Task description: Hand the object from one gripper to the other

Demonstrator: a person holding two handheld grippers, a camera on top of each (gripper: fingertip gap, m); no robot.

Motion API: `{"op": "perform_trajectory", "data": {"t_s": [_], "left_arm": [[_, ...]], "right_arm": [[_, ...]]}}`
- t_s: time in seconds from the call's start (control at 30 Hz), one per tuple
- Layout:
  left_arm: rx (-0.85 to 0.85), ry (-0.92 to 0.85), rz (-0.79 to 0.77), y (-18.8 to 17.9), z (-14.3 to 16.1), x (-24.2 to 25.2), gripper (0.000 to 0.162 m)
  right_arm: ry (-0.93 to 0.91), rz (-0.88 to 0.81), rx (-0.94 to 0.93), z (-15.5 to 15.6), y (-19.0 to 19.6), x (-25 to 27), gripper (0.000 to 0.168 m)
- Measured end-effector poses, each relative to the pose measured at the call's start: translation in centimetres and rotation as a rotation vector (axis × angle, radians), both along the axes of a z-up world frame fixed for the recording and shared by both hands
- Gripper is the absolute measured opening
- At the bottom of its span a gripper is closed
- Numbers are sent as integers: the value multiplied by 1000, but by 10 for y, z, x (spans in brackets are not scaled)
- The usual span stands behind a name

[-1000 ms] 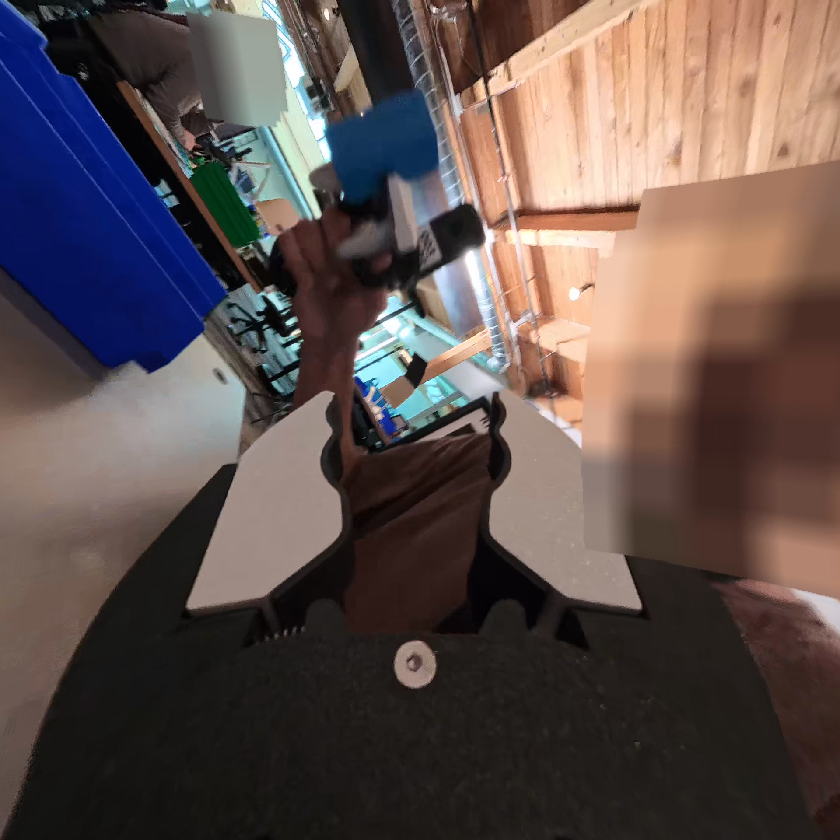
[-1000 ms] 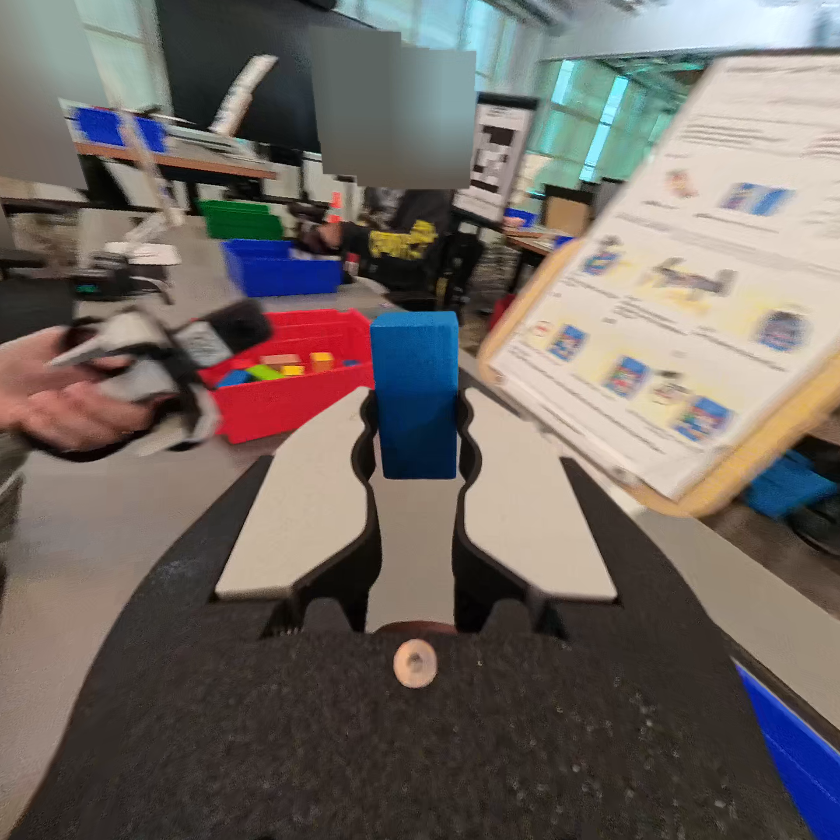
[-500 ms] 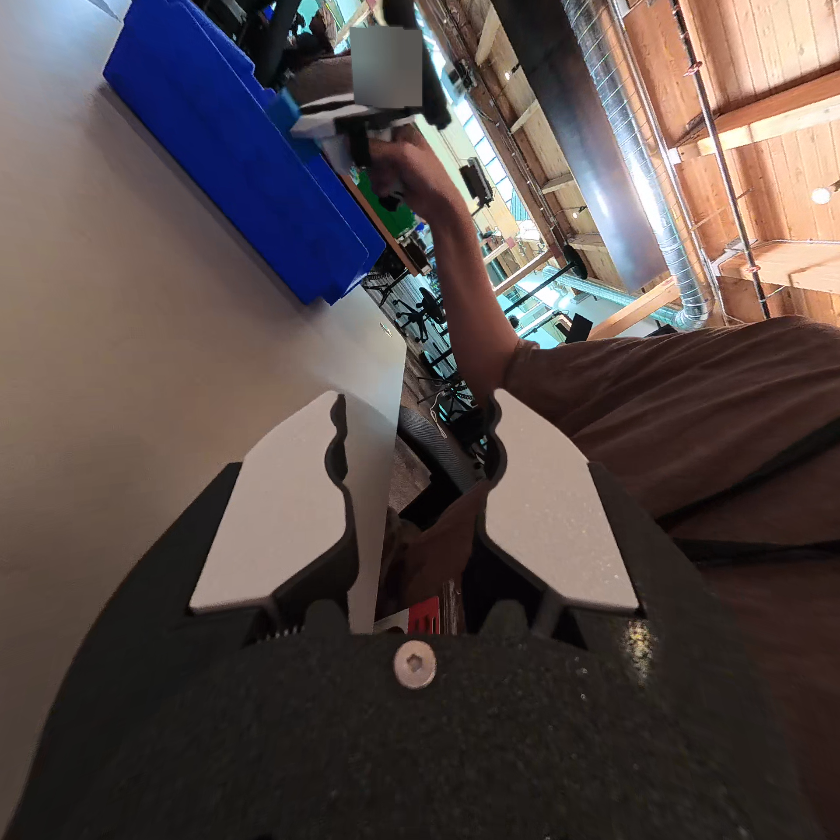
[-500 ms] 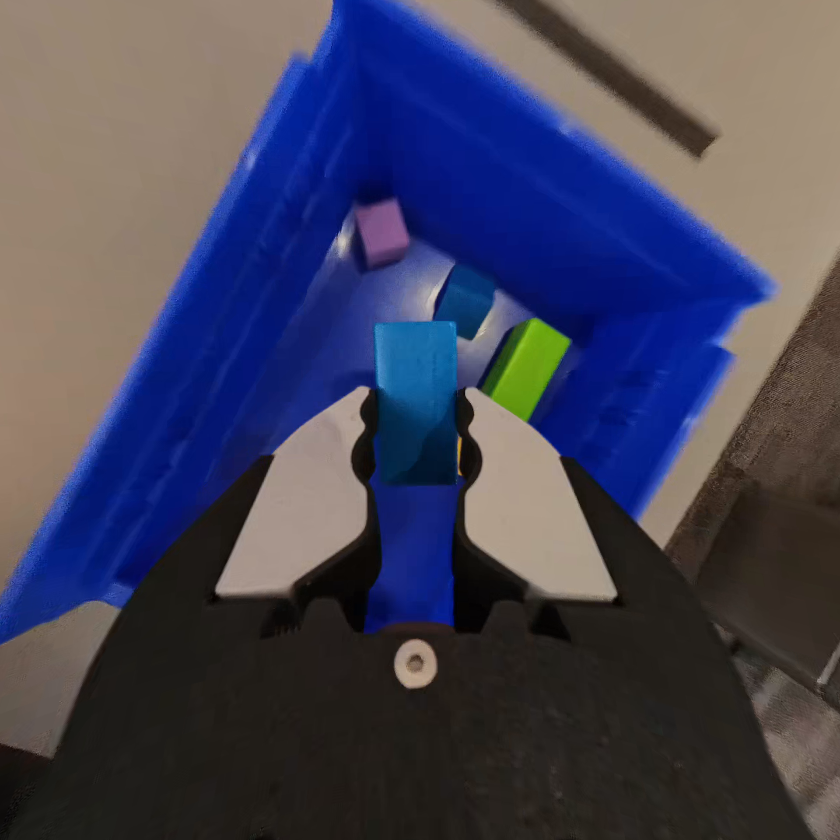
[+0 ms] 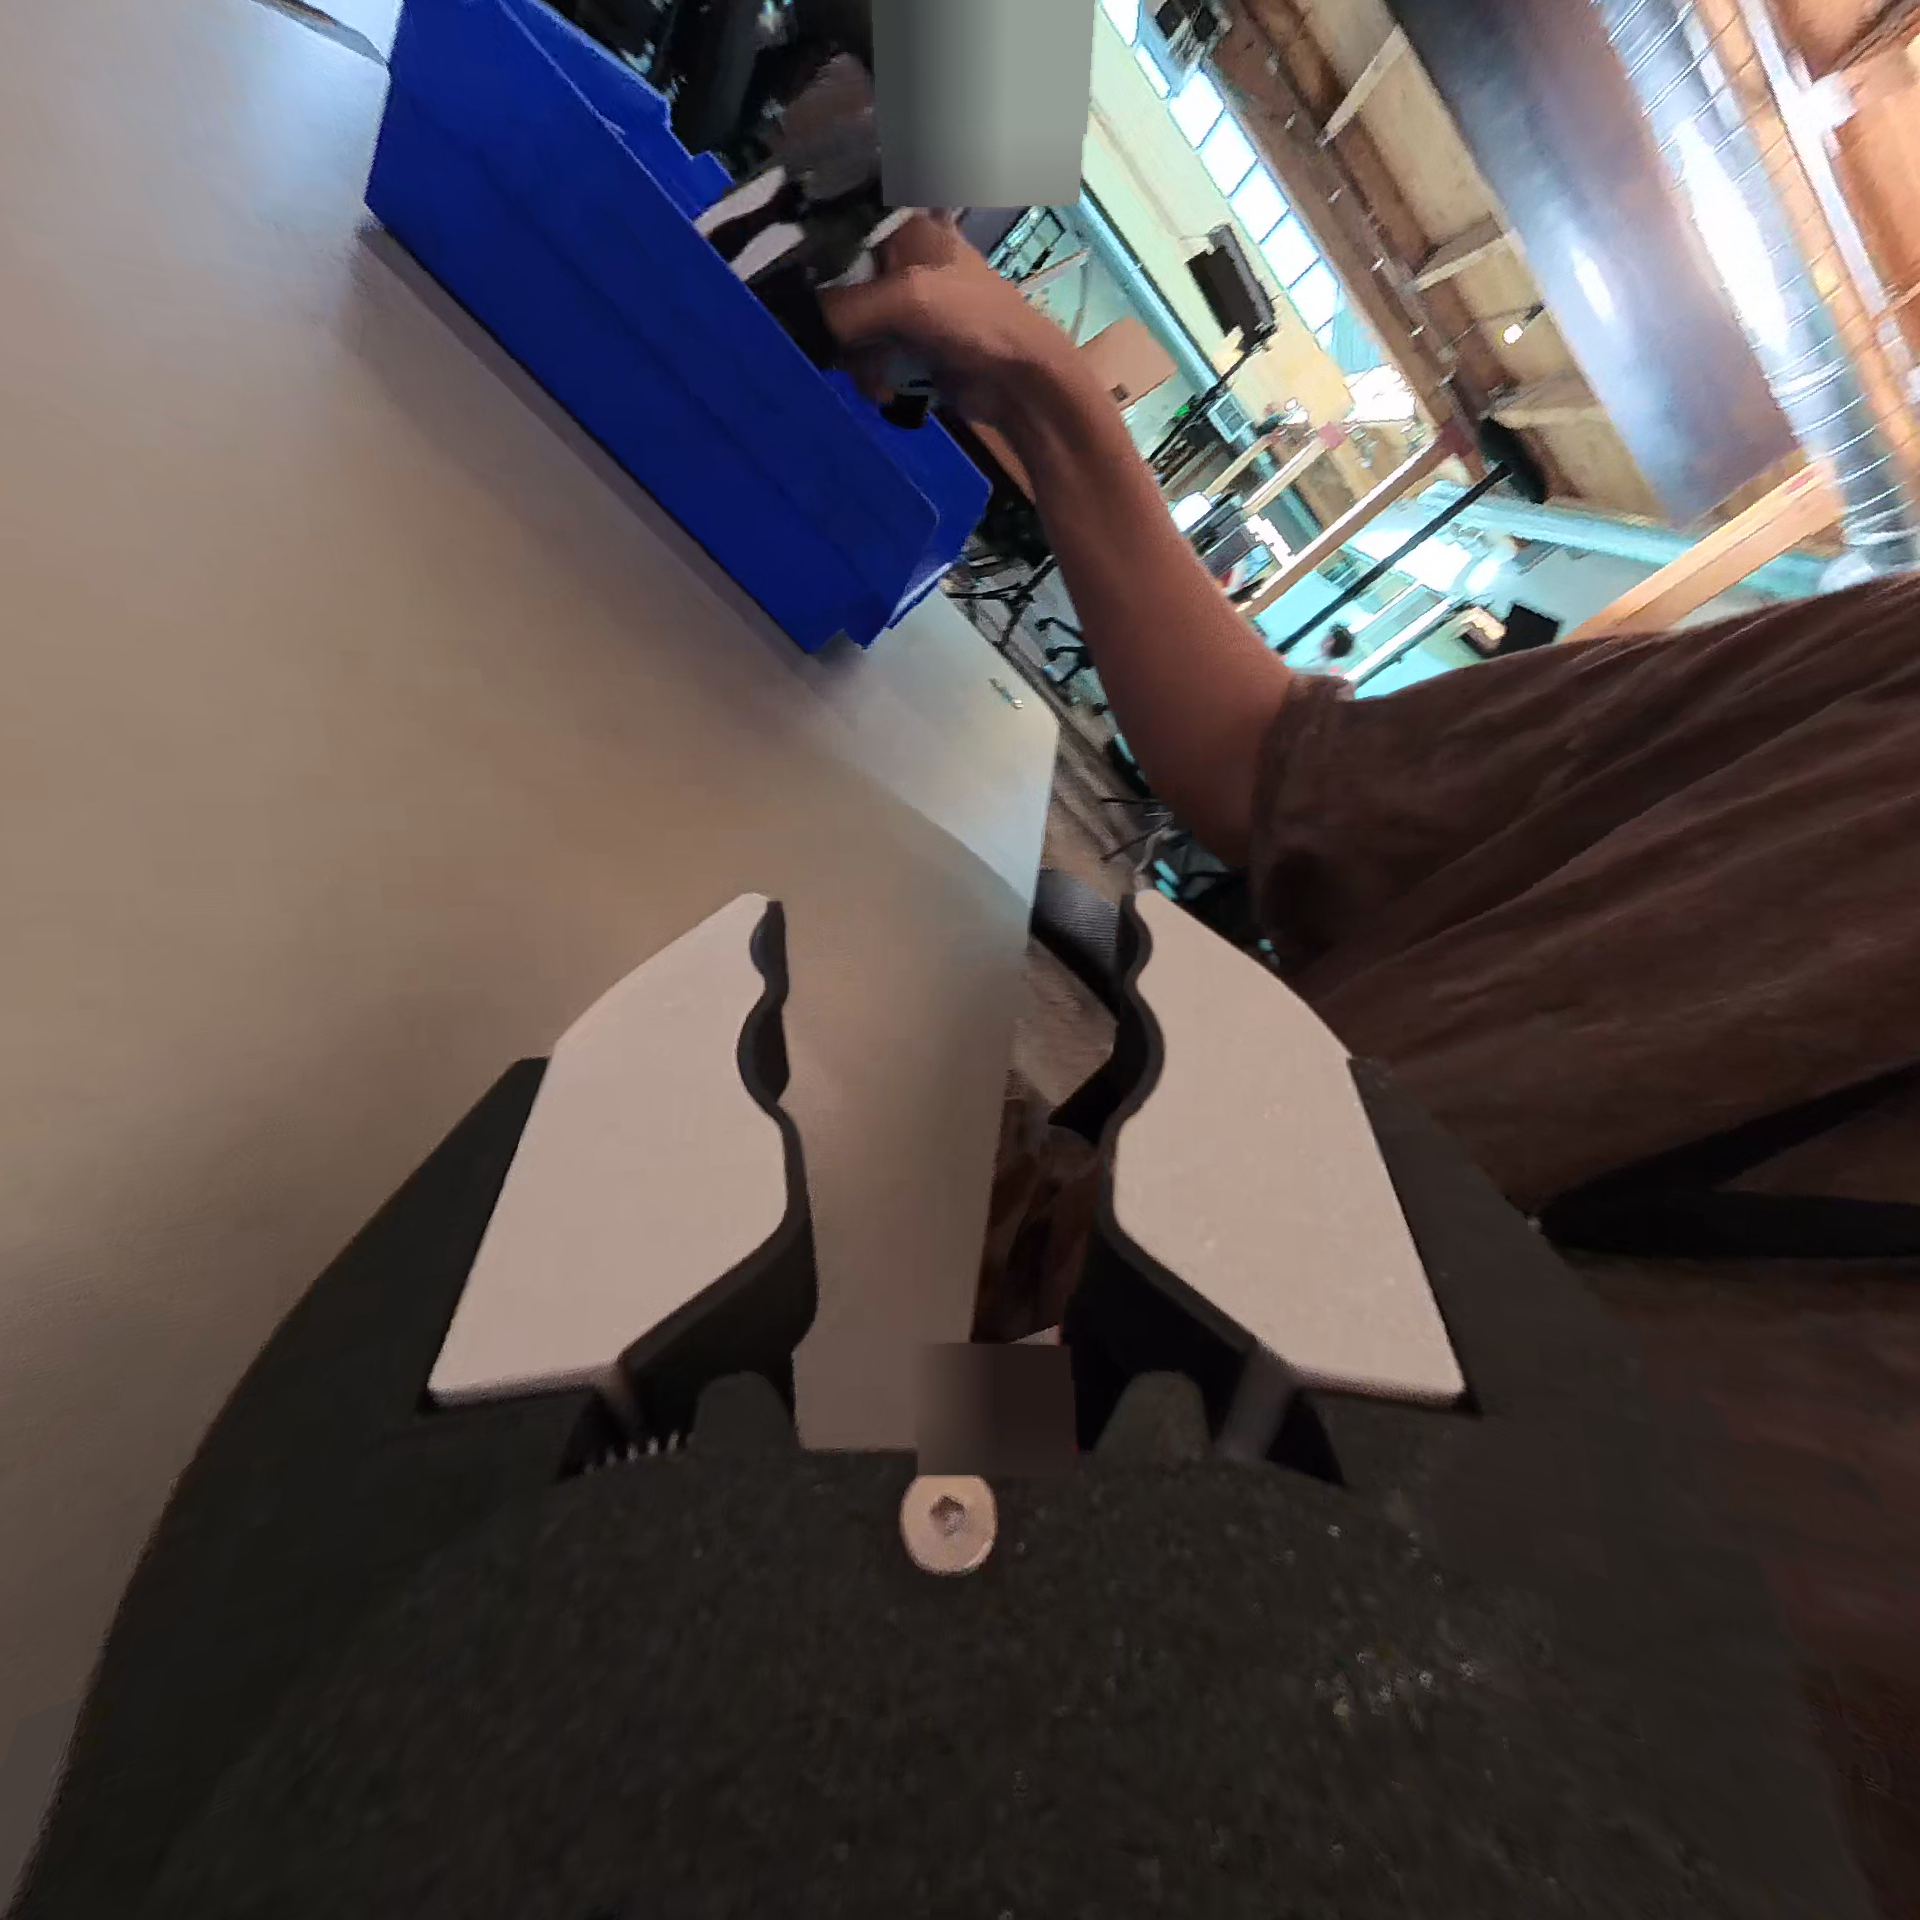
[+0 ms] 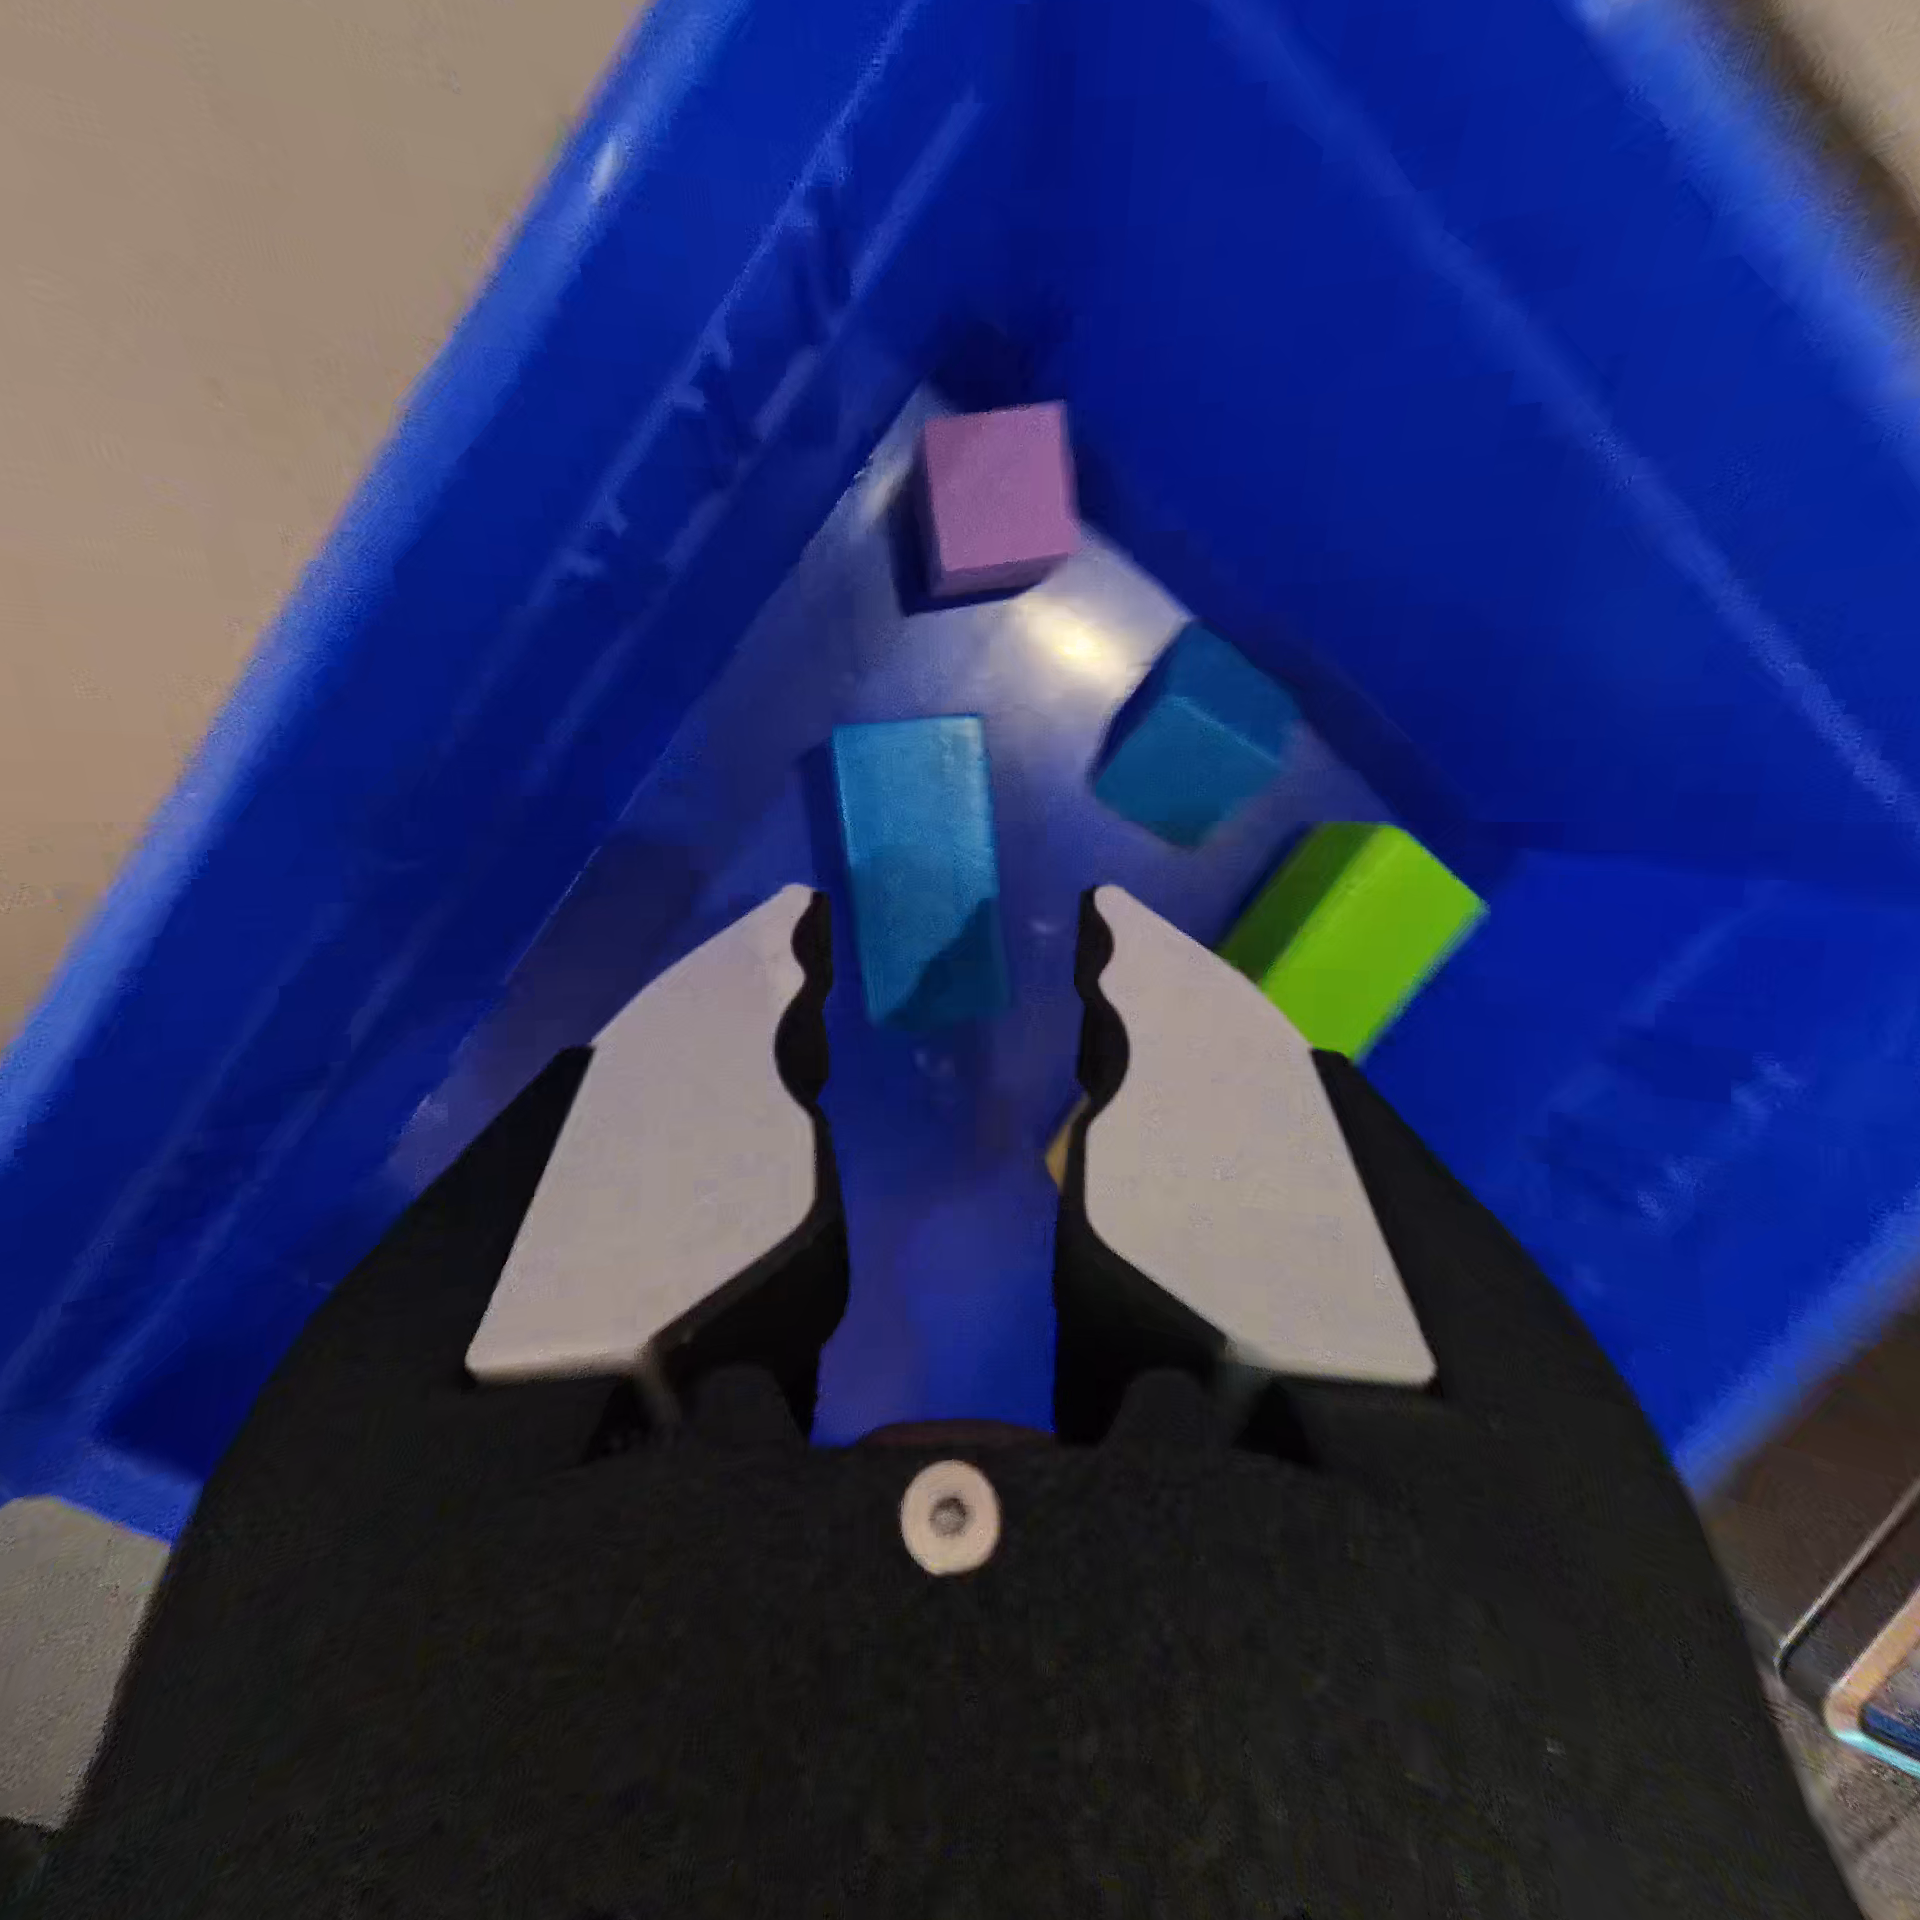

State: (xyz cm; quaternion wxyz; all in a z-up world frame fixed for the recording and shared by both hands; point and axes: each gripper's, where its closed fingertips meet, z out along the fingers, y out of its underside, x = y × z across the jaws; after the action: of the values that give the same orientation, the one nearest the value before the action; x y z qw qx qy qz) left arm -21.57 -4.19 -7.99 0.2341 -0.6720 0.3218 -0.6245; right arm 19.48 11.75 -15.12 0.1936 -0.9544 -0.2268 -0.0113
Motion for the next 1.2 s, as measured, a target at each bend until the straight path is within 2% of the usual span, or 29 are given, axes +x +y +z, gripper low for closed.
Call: {"op": "perform_trajectory", "data": {"t_s": [0.1, 0.2, 0.27, 0.37, 0.43, 0.47, 0.57, 0.63, 0.73, 0.83, 0.9, 1.07, 1.2], "left_arm": [[90, 63, 23, 1, -4, -4, 58], [142, 111, 80, 10, -11, -8, 60], [185, 140, 121, 18, -15, -10, 62], [219, 252, 70, 14, -34, -12, 60], [259, 337, 44, 10, -48, -14, 61], [292, 350, 46, 10, -49, -14, 58], [360, 344, 61, 11, -34, -17, 58], [391, 393, 76, 17, -21, -33, 66], [425, 551, 170, 47, -4, -81, 68], [453, 793, 293, 98, 5, -143, 68], [518, 940, 280, 127, 4, -173, 61], [592, 1227, 90, 191, -28, -211, 60], [469, 1380, -22, 222, -69, -230, 60]], "right_arm": [[68, -108, 323, 68, -9, 6, 45], [356, -203, 644, 124, -39, -26, 44], [551, -131, 814, 149, -67, -73, 44], [960, 160, 909, 168, -123, -175, 44], [1164, 241, 851, 161, -145, -224, 45], [1200, 264, 800, 148, -150, -244, 45], [1158, 313, 678, 104, -152, -287, 50], [1150, 343, 661, 94, -152, -302, 50], [1150, 391, 627, 86, -156, -314, 50], [1087, 414, 622, 78, -157, -317, 50], [1076, 434, 623, 76, -162, -318, 50], [1068, 443, 605, 71, -168, -320, 50], [1071, 429, 620, 73, -169, -316, 50]]}}
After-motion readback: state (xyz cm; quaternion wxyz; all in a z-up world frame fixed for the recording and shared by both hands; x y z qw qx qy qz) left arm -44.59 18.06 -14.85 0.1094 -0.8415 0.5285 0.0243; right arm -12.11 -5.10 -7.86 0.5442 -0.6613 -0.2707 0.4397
